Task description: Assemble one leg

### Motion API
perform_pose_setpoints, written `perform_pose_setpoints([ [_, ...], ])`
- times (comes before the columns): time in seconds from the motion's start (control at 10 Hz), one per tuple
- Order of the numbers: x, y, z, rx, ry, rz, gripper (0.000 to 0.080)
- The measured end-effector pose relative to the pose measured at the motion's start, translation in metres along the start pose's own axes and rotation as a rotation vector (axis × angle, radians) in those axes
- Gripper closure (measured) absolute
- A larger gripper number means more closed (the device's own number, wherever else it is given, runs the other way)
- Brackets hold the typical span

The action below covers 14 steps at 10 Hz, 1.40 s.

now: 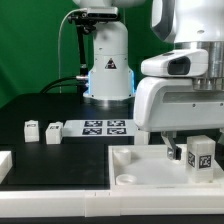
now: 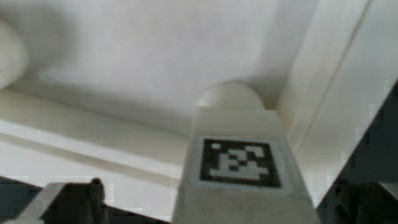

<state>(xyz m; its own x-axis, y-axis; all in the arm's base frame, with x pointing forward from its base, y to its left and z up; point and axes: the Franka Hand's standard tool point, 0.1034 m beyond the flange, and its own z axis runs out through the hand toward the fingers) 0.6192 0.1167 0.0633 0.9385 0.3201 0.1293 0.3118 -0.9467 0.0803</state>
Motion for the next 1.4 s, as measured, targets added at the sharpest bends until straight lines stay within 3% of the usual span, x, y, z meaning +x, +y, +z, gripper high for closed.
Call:
perform_pose_setpoints([
  [0.2, -0.0002, 0.0002, 0.0002, 0.0, 0.0, 0.004, 0.0388],
  [0.3, -0.0002, 0.0003, 0.0002, 0.0, 0.0, 0.004, 0.0388],
  [0.4, -0.0003, 0.0004, 0.0003, 0.0, 0.0, 0.017, 0.0508],
  [0.6, -0.0005, 0.0008, 0.0003, 0.003, 0.0, 0.099, 0.0508],
  [1.1, 0.0006, -0.0035, 0.0012, 0.026, 0.021, 0.866, 0.0508],
  [1.4, 0.0015, -0.0068, 0.0019, 0.065, 0.001, 1.346, 0.0508],
])
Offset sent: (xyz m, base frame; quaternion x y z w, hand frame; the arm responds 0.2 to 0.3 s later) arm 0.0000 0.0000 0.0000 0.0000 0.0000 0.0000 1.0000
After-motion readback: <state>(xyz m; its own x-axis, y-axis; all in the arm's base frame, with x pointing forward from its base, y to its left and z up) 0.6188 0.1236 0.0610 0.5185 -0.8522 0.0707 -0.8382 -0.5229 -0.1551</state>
